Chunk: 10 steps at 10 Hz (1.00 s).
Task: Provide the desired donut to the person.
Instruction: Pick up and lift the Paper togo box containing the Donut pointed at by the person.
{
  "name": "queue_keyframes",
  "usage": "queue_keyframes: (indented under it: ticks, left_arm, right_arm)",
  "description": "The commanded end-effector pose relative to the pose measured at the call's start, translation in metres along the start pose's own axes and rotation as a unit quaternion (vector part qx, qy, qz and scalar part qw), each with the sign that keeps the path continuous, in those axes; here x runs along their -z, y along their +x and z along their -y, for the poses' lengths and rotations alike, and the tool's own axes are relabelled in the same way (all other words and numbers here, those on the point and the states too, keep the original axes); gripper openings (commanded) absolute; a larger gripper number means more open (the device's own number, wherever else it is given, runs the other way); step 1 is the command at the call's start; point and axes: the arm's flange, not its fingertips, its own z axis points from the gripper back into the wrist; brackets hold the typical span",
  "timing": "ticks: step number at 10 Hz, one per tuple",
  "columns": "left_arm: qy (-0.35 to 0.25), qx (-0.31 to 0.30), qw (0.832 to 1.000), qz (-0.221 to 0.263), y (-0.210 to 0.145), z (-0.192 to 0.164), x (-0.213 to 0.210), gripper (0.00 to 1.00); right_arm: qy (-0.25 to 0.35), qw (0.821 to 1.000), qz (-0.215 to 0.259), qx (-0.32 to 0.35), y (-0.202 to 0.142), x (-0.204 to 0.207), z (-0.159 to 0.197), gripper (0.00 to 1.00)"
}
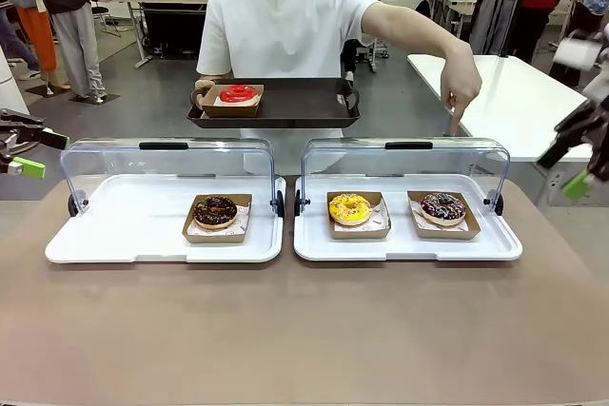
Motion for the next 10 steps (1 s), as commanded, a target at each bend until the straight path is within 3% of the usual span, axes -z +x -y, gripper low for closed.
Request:
queue_keyframes:
  ticks: [1,4,6,7,8,10]
  left_arm:
    - [0.001,0.001,1.0,0.001,0.001,0.001,-0.001,1.0]
    - [0.001,0.001,1.0,0.001,0.001,0.001,-0.001,1.0]
    - [0.001,0.001,1.0,0.001,0.001,0.001,-0.001,1.0]
    - [0.001,0.001,1.0,0.001,0.001,0.001,-0.001,1.0]
    - [0.001,0.001,1.0,0.001,0.001,0.001,-0.001,1.0]
    - [0.001,0.001,1.0,0.001,0.001,0.001,-0.001,1.0]
  right_arm:
    - [-0.019,0.998,-0.063,0.005,-0.006,0.041,-0.003,1.0]
    - [-0.05,0.993,-0.111,0.001,-0.012,0.076,0.008,1.0]
    - [-0.041,0.995,-0.093,-0.008,-0.009,0.076,0.01,1.0]
    - [-0.013,0.998,-0.057,-0.009,-0.01,0.069,0.008,1.0]
    - [-0.042,0.994,-0.1,-0.01,-0.01,0.078,0.008,1.0]
    - [-0.042,0.994,-0.1,-0.01,-0.01,0.078,0.008,1.0]
